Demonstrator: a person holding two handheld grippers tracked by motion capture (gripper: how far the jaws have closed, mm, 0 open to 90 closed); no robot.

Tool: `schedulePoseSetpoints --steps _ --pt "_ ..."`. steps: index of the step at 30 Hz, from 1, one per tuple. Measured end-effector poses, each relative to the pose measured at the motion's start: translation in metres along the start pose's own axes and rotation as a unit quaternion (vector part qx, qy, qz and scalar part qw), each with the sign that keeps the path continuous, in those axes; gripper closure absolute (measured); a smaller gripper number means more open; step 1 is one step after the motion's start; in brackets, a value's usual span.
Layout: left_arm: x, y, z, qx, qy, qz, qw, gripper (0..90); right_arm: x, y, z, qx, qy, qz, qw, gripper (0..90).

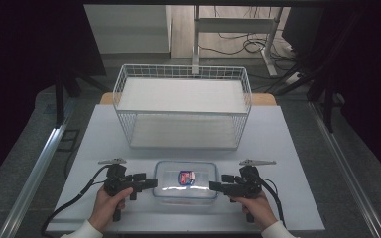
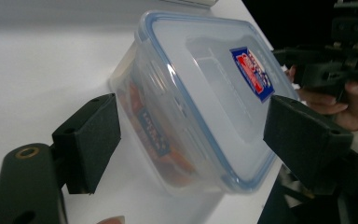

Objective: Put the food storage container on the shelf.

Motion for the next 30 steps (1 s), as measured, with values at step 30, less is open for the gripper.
schedulePoseSetpoints --steps 30 --pt "-0.017 0.003 0.017 0.047 -0.065 0.036 0.9961 40.8 -0.023 0.006 -0.022 -0.116 0.053 0.053 0.9904 29.6"
Point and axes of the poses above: each handheld gripper's, and its own axes: x roughly backward along the jaws, y roughly out of its top, z roughly to its left, the point moved 2 cm from there along -x, roughly forward along the jaws, and after that the axes turned 5 degrees about -y, right-handed, at the moved point
